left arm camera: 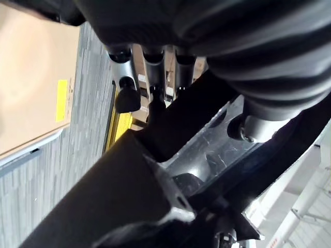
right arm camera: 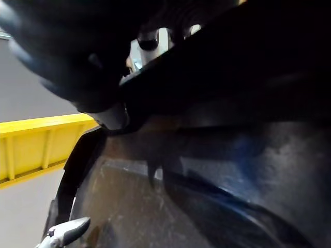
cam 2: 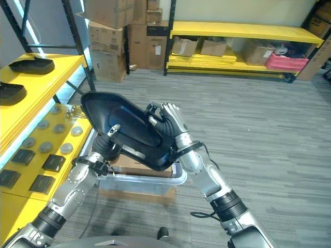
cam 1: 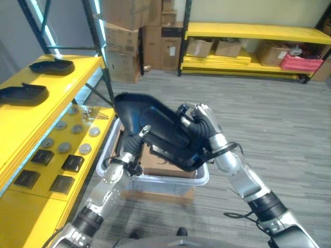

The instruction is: Move parts from the plastic box to the shelf.

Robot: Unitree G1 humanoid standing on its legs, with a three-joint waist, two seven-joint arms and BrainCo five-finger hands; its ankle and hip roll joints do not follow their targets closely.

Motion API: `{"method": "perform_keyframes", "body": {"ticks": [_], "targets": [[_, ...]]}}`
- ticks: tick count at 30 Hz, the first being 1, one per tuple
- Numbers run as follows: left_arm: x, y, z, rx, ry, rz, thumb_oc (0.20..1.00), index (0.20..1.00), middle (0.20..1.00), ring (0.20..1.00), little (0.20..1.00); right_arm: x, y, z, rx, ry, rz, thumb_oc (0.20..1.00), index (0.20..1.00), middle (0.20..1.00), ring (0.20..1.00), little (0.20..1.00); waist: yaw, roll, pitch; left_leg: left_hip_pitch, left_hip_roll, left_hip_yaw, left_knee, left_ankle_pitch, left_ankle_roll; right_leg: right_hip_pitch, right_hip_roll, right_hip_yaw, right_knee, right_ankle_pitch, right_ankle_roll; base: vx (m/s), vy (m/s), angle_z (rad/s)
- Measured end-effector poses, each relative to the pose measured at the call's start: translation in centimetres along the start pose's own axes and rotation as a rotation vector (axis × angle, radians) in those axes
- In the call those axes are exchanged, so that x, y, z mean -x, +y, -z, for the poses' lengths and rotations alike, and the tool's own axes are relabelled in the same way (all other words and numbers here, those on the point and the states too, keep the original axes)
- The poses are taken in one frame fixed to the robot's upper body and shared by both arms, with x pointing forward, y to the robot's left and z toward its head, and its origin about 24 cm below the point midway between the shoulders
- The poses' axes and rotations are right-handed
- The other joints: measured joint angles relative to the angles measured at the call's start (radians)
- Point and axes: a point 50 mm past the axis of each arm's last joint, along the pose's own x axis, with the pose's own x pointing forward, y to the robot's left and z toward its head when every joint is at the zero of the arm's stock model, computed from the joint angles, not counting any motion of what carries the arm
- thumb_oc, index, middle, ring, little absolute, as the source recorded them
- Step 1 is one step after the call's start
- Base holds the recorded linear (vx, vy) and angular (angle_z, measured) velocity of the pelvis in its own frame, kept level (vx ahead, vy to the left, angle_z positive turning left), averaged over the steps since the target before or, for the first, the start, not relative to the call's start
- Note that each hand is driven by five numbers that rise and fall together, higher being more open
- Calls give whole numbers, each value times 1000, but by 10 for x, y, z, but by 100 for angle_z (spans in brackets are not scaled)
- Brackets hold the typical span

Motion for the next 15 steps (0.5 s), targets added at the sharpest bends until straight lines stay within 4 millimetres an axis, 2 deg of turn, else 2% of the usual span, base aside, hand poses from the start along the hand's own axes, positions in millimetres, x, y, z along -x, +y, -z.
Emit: {"method": "perform_keyframes", "body": {"ticks": [2, 3, 5, 6, 8, 9, 10, 11, 12, 13, 14, 15], "targets": [[2, 1, 1, -1, -3, -7, 200, 200, 200, 200, 200, 0, 2, -1, -25, 4, -6, 200, 200, 200, 200, 200, 15, 2, 6, -7, 0, -21, 0, 4, -1, 5, 0, -19, 0, -3, 0, -59, -82, 56], [7, 3, 2, 8, -5, -31, 200, 200, 200, 200, 200, 2, 9, -2, -68, 9, -24, 200, 200, 200, 200, 200, 31, 10, 21, -24, -3, -87, 1, 22, -16, 23, -1, -89, 7, -3, -6, -74, -111, 107], [9, 4, 3, 5, -12, -53, 200, 200, 200, 200, 200, 2, 9, 0, -88, 19, -23, 200, 200, 200, 200, 200, 32, 13, 38, -41, -3, -149, 7, 37, -26, 36, -5, -156, 0, -18, -10, -42, -84, 140], [12, 7, 1, 0, -30, -81, 200, 200, 200, 200, 200, 1, 14, -2, -139, 24, -29, 200, 200, 200, 200, 200, 87, 29, 72, -71, -9, -212, 21, 39, -36, 62, -2, -224, 2, -32, -8, -43, -2, 131], [18, 9, 2, -15, -35, -102, 200, 200, 200, 200, 200, 0, 19, -3, -188, 33, -33, 200, 200, 200, 200, 200, 133, 44, 88, -90, -9, -234, 20, 36, -39, 76, -5, -288, 7, -33, -8, -28, 25, 118], [17, 8, 0, -31, -43, -111, 200, 200, 200, 200, 200, 2, 20, -2, -203, 40, -38, 200, 200, 200, 200, 200, 121, 45, 101, -121, -6, -230, 42, 30, -41, 88, -13, -347, 6, -40, -7, 53, 96, 180], [17, 11, -2, -57, -60, -124, 200, 200, 200, 200, 200, 1, 21, -3, -217, 35, -38, 200, 200, 200, 200, 200, 126, 39, 114, -164, 12, -142, 52, 26, -52, 108, -34, -452, 9, -53, 5, 57, 168, 201], [16, 13, -7, -81, -81, -134, 200, 200, 200, 200, 200, -1, 24, -4, -226, 26, -45, 200, 200, 200, 200, 200, 114, 19, 125, -199, 40, 25, 79, 4, -59, 115, -49, -489, 4, -60, 3, 70, 130, 196], [16, 18, -12, -92, -111, -159, 200, 200, 200, 200, 200, -6, 24, -8, -238, 5, -49, 200, 200, 200, 200, 200, 97, 12, 128, -231, 84, 161, 96, 10, -60, 121, -59, -517, 1, -76, 3, 79, 231, 122], [17, 20, -18, -112, -148, -174, 200, 200, 200, 200, 200, -11, 22, -11, -233, -16, -47, 200, 200, 200, 200, 200, 116, 19, 125, -245, 147, 230, 97, 20, -46, 123, -65, -530, 14, -82, 11, 163, 269, 88], [17, 21, -22, -127, -166, -178, 200, 200, 200, 200, 200, -14, 22, -13, -241, -24, -41, 200, 200, 200, 200, 200, 127, 17, 123, -244, 177, 285, 100, 22, -43, 133, -77, -553, 17, -81, 36, 159, 266, 34], [17, 21, -22, -127, -166, -178, 200, 200, 200, 200, 200, -14, 22, -13, -241, -24, -41, 200, 200, 200, 200, 200, 127, 17, 123, -244, 177, 285, 100, 22, -43, 133, -77, -553, 17, -81, 36, 158, 200, 45]]}}
